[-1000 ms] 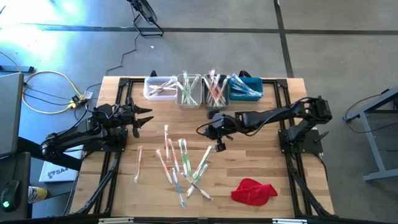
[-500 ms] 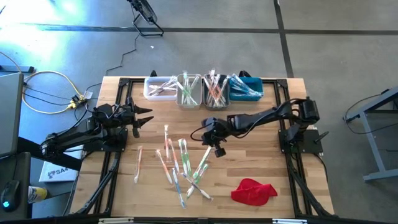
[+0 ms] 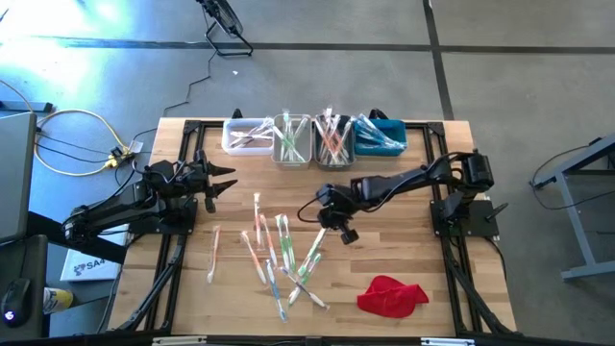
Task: Pick & Place Toothbrushes
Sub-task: Put the green toothbrush into the gray bin
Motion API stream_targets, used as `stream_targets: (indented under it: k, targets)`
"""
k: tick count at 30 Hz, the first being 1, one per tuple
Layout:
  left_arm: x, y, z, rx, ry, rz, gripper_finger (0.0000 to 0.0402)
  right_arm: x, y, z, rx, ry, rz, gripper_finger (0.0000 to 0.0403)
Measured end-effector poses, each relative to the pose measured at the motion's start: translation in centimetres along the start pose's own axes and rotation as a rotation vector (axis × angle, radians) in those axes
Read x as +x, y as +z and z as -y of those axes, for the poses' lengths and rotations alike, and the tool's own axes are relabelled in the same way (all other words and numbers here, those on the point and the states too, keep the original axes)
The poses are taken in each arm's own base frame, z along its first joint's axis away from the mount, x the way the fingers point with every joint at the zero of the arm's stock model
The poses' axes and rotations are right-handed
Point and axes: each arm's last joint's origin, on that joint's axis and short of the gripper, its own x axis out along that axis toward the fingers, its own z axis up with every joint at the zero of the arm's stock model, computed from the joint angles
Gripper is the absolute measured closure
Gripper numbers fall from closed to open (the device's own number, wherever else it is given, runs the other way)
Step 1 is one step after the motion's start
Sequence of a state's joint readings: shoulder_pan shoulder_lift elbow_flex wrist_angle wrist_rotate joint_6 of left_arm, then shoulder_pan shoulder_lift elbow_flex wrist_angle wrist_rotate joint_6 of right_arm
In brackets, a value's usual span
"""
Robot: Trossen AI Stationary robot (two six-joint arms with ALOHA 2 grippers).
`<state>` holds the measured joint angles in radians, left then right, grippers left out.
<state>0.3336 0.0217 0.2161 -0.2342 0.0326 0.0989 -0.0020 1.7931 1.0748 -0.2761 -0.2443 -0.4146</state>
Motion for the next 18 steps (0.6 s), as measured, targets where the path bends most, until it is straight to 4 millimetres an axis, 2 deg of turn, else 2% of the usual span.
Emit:
stream_targets:
  k: [9,15,18]
  targets:
    - [0.0,0.0,0.0,-0.002,0.0,-0.001,0.0252,0.1,0.8,-0.5,0.023,0.027,0.068,0.0401]
    - [0.0,0.0,0.0,-0.002,0.0,-0.001,0.0252,0.3,1.8,-1.0,0.01,-0.129,0.084,0.04]
    - [0.0,0.0,0.0,-0.003,0.0,-0.001,0.0252,0.4,2.0,-1.5,-0.003,-0.144,0.082,0.0386]
